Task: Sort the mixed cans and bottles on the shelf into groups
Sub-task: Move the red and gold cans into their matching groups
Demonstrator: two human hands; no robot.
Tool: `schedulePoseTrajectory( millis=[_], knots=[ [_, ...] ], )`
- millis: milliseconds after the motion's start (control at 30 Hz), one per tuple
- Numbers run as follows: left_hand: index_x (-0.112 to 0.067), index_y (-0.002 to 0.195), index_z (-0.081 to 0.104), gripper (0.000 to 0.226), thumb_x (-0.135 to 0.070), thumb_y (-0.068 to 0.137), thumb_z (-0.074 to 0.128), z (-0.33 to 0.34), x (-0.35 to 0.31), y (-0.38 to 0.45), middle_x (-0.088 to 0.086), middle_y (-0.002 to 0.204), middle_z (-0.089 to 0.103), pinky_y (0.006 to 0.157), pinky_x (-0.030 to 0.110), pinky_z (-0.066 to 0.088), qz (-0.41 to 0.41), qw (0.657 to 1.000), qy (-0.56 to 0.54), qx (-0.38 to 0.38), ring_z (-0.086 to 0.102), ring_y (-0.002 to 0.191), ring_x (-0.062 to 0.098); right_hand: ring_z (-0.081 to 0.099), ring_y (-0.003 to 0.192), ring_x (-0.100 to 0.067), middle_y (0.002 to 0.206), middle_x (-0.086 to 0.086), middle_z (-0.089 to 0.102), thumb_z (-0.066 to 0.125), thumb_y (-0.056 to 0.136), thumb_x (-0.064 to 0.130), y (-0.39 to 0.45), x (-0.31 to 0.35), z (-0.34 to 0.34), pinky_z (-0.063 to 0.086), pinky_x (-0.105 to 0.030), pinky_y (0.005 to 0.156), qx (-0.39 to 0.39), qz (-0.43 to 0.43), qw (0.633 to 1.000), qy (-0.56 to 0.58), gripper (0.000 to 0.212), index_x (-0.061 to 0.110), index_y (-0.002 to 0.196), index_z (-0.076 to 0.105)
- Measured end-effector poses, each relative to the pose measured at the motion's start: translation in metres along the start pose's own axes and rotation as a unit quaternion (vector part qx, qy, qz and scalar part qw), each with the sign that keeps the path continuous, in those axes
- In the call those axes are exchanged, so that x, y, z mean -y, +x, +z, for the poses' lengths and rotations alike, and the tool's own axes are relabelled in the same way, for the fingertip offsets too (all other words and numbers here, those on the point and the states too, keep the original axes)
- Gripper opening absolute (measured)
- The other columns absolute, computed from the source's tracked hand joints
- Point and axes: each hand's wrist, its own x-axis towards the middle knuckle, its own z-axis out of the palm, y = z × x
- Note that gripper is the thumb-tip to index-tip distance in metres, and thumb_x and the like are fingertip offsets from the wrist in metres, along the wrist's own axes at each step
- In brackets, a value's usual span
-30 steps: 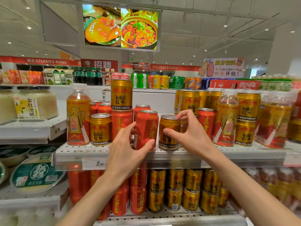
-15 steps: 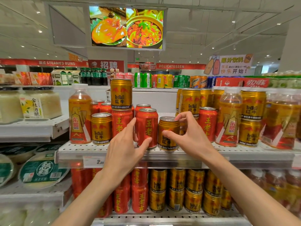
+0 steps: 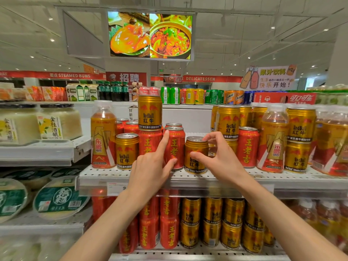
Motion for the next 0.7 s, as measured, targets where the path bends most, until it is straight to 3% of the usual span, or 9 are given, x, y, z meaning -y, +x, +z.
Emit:
schedulePoseTrajectory(
  millis=[200, 300, 367, 500, 700],
  knots=[
    [-0.038, 0.163, -0.002, 0.086, -0.048, 0.100, 0.056, -0.002, 0.006, -0.004, -0.004, 0.083, 0.074, 0.072, 0.040, 0.061, 0.009, 0.999, -0.031, 0.020, 0.073, 0.075, 0.020, 0.055, 0.098, 0.006, 0.114, 0.011, 0.058, 0.080, 0.083, 0.037, -0.009, 0.008, 0.004, 0.044, -0.013, 0.073, -0.042, 0.013, 0.999, 0.003, 0.046, 0.027, 0.114, 0.046],
    [-0.035, 0.163, 0.012, 0.078, -0.040, 0.101, 0.059, -0.003, 0.008, -0.009, -0.011, 0.078, 0.070, 0.071, 0.041, 0.062, 0.017, 0.994, -0.104, 0.014, 0.069, 0.069, 0.015, 0.056, 0.096, 0.005, 0.110, 0.015, 0.058, 0.081, 0.083, 0.036, -0.022, 0.016, 0.004, 0.046, -0.010, 0.073, -0.077, 0.020, 0.997, 0.003, 0.047, 0.027, 0.114, 0.047],
    [-0.031, 0.160, 0.026, 0.071, -0.037, 0.100, 0.062, -0.002, 0.007, -0.013, -0.016, 0.078, 0.065, 0.073, 0.040, 0.061, 0.008, 0.988, -0.151, 0.004, 0.066, 0.069, 0.011, 0.059, 0.098, 0.000, 0.110, 0.015, 0.060, 0.081, 0.081, 0.038, -0.032, 0.018, 0.002, 0.050, -0.018, 0.080, -0.103, 0.020, 0.994, 0.002, 0.048, 0.030, 0.114, 0.047],
    [-0.029, 0.143, 0.053, 0.048, -0.032, 0.097, 0.066, 0.001, 0.000, -0.024, -0.018, 0.077, 0.065, 0.068, 0.036, 0.057, -0.004, 0.979, -0.201, -0.016, 0.062, 0.066, 0.009, 0.062, 0.101, 0.000, 0.111, 0.018, 0.060, 0.081, 0.082, 0.037, -0.052, 0.022, -0.009, 0.055, -0.024, 0.086, -0.114, 0.035, 0.993, 0.016, 0.048, 0.033, 0.115, 0.047],
    [-0.031, 0.109, 0.068, 0.014, -0.032, 0.095, 0.068, 0.003, -0.017, -0.035, -0.015, 0.074, 0.067, 0.071, 0.040, 0.058, -0.007, 0.975, -0.221, -0.005, 0.066, 0.071, 0.008, 0.061, 0.104, 0.000, 0.116, 0.013, 0.061, 0.081, 0.082, 0.038, -0.066, 0.016, -0.038, 0.052, -0.010, 0.073, -0.103, 0.032, 0.994, 0.024, 0.047, 0.033, 0.115, 0.048]
  ],
)
